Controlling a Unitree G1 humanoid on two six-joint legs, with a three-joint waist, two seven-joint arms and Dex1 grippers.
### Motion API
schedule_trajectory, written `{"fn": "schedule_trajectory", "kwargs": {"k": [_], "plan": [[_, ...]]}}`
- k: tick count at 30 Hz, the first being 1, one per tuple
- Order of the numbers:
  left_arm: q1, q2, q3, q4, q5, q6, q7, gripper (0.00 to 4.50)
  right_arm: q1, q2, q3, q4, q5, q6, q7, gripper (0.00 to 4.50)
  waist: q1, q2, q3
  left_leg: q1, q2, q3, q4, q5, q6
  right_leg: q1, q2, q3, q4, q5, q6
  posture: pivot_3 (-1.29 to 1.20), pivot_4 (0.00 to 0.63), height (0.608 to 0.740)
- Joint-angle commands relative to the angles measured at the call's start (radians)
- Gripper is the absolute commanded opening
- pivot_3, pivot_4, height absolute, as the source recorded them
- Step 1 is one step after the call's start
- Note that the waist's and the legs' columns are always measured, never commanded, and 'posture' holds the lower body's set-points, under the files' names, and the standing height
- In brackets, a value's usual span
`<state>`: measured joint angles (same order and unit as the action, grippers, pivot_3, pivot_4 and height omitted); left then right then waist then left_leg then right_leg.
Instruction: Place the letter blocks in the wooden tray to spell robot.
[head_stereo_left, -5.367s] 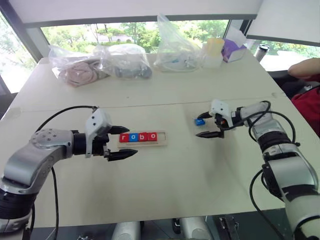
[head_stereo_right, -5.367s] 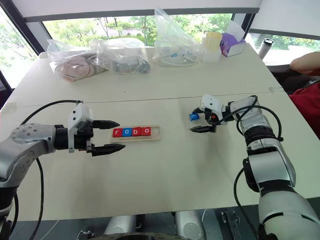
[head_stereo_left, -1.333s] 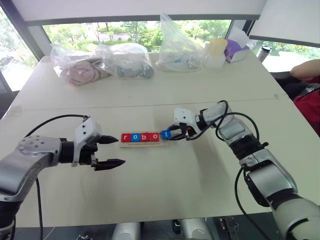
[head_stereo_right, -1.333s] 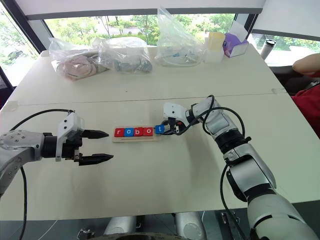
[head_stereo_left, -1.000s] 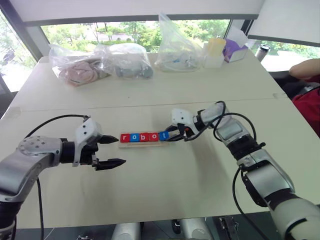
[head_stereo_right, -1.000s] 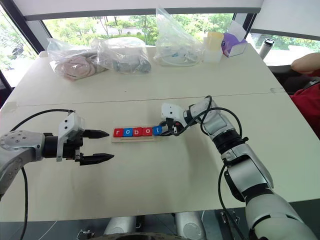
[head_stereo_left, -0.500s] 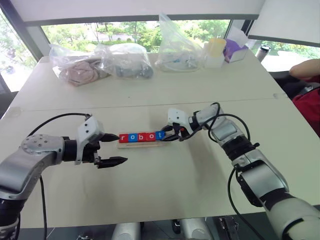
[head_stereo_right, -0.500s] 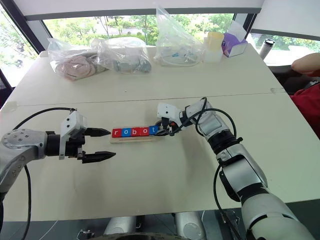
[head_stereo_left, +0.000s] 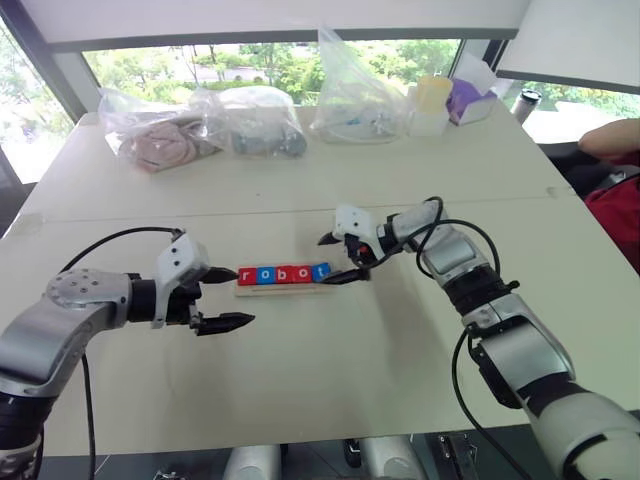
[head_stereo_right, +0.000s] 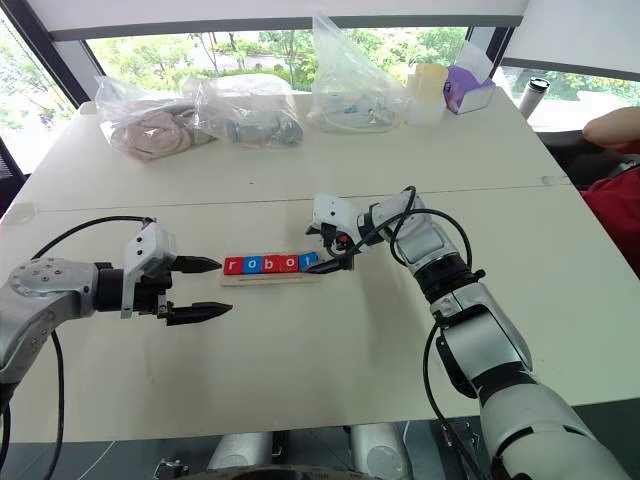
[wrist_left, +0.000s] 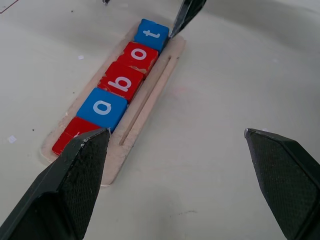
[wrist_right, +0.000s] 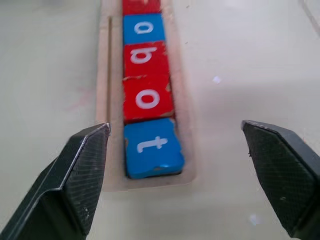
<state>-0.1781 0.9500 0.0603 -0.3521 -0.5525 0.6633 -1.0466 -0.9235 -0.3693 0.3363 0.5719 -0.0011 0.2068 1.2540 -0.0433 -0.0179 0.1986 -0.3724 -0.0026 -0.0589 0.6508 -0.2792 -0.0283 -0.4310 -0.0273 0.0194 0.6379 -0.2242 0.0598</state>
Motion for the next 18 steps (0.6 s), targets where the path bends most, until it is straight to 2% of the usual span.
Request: {"fn": "schedule_trajectory", "kwargs": {"k": [1,9,18], "plan": [[-0.022,-0.001,0.005,0.0,0.008,-0.02,-0.008,4.5,-0.051,0.004,-0.057,-0.032,0.032,0.006,-0.031,4.49,0.0,0.0,0.0,0.0,0.0,0.0,0.0,0.0,0.0,0.0,0.0,0.0,0.0,0.0,0.0,0.0,0.15,0.74],[-0.018,-0.004,0.009,-0.001,0.005,-0.017,-0.005,4.5,-0.023,-0.063,-0.056,-0.006,-0.05,-0.106,-0.138,4.49,0.0,0.0,0.0,0.0,0.0,0.0,0.0,0.0,0.0,0.0,0.0,0.0,0.0,0.0,0.0,0.0,0.15,0.74],[-0.034,-0.008,-0.001,0.009,0.008,-0.018,-0.011,4.5,0.028,-0.068,-0.029,-0.013,-0.079,-0.142,-0.144,4.49,-0.001,0.0,0.0,0.0,0.0,0.001,0.0,0.0,0.0,-0.001,0.0,0.0,0.001,0.0,0.0,0.0,0.15,0.74]]}}
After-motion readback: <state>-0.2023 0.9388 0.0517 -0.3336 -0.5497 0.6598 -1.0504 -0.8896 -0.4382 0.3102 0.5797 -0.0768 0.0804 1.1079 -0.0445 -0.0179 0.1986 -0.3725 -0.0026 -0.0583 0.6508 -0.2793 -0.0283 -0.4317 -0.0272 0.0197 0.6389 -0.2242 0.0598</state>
